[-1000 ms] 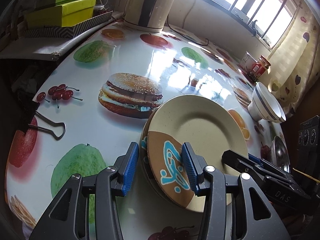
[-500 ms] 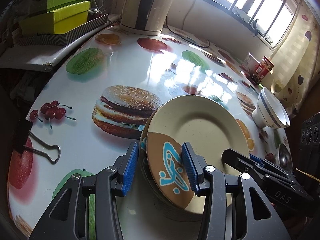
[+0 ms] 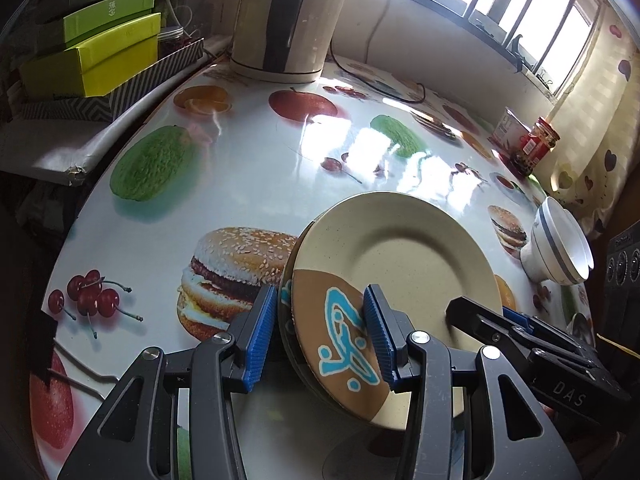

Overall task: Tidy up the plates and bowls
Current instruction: 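Withdraw both grippers from the cream plate stack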

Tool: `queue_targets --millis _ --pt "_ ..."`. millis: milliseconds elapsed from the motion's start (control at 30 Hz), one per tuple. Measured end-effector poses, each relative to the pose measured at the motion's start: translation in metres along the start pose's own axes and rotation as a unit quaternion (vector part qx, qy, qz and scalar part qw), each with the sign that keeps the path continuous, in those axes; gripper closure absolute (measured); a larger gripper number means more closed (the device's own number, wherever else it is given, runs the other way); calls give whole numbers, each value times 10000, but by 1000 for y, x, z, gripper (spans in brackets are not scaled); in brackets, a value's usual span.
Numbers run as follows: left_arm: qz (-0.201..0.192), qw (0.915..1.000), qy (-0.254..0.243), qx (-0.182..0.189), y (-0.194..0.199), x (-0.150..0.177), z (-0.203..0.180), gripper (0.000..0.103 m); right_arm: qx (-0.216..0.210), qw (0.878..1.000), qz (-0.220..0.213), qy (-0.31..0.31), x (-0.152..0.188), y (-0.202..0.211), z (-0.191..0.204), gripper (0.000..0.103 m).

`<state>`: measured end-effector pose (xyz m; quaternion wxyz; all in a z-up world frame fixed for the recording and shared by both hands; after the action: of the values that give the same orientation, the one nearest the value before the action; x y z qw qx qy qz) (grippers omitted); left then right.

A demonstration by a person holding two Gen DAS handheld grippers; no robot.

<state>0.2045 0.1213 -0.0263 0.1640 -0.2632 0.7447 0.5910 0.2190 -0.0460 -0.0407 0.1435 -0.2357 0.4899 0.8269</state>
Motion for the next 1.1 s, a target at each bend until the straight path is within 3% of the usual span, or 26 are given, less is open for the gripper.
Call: queue_targets --millis 500,833,1100 --pt "3 9997 -176 -155 -13 -22 -5 57 31 10000 -22 72 -25 -17 1 58" --pt "33 9997 -150 -207 -13 -22 -3 57 49 9999 -50 91 -29 -18 0 58" --pt "-76 9988 -91 -477 2 -17 2 56 141 9998 -114 80 -30 -8 0 58"
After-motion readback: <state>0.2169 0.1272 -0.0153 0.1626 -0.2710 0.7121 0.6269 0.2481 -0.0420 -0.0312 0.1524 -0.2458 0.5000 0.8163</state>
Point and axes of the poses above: each gripper's, at about its wrist camera, not at the fingertips, and y roughly against the way its jaws point, z to its left, x to its underside, the point moved 3 cm from there along -y, roughly the way its jaws point, and after that the axes turned 1 degree about -z, right-handed, at the moved point
